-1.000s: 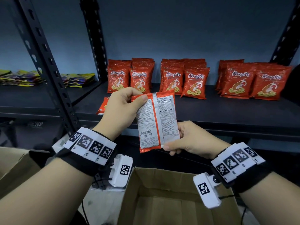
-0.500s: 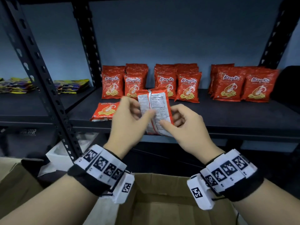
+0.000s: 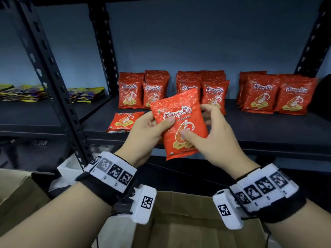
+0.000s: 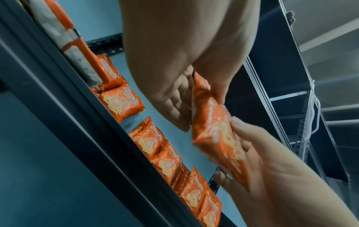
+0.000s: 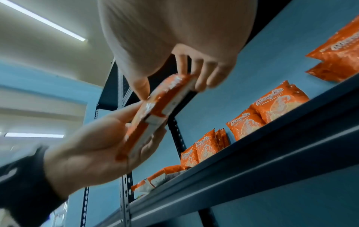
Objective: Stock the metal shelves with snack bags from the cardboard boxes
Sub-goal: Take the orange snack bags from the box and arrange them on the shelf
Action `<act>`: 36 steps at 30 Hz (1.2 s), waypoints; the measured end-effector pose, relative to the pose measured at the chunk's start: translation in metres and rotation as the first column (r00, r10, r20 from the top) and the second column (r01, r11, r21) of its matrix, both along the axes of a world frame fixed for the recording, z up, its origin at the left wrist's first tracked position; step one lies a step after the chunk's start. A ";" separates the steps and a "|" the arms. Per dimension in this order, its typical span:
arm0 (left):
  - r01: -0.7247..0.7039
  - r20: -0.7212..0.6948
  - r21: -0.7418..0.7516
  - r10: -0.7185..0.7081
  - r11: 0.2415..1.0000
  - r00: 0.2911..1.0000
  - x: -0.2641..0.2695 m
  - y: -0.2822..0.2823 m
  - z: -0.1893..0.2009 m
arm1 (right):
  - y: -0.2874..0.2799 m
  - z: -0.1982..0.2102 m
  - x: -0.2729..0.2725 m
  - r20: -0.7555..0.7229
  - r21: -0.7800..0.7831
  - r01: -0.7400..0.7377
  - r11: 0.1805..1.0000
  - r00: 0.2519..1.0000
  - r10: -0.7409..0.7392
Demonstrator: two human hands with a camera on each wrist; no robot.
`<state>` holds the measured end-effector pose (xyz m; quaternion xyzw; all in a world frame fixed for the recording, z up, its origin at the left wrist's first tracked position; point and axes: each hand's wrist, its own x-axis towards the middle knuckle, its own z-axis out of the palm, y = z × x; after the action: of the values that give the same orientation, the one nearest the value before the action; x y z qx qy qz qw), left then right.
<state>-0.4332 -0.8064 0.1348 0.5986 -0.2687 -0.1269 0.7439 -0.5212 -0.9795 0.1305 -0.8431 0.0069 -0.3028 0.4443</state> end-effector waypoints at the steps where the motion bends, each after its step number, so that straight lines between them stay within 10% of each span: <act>1: 0.015 0.006 0.012 -0.015 1.000 1.000 0.003 0.003 0.002 | 0.000 0.000 0.003 -0.053 0.113 -0.081 0.990 0.995 0.087; 6: -0.398 0.424 0.215 0.282 0.892 0.861 0.052 0.038 0.009 | 0.005 -0.006 0.021 -0.065 0.285 -0.192 0.939 0.974 0.219; 9: -0.792 0.720 0.352 0.396 0.499 0.570 0.097 0.078 0.004 | 0.006 -0.007 0.031 -0.075 0.270 -0.176 0.947 0.976 0.203; 12: -0.776 0.694 0.610 0.365 0.159 0.620 0.124 0.105 -0.008 | 0.006 -0.006 0.039 -0.100 0.263 -0.163 0.951 0.976 0.195; 15: -0.652 0.614 0.756 0.284 0.054 0.736 0.139 0.108 -0.020 | 0.009 -0.006 0.048 -0.127 0.266 -0.163 0.950 0.971 0.203; 19: -0.573 0.525 0.808 0.271 0.140 0.807 0.141 0.103 -0.026 | 0.015 -0.006 0.061 -0.157 0.259 -0.153 0.954 0.968 0.198; 27: -0.534 0.267 0.527 0.468 0.661 0.843 0.120 0.094 -0.021 | 0.020 -0.005 0.088 -0.193 0.263 -0.116 0.958 0.966 0.170; 36: -0.201 0.023 0.567 0.229 0.799 0.973 0.126 0.094 0.006 | 0.016 0.020 0.117 -0.296 0.260 -0.060 0.964 0.945 0.139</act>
<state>-0.3074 -0.7123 0.1409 0.8154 -0.1320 -0.1294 0.5485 -0.4044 -0.9631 0.1508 -0.8176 0.0717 -0.1397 0.5540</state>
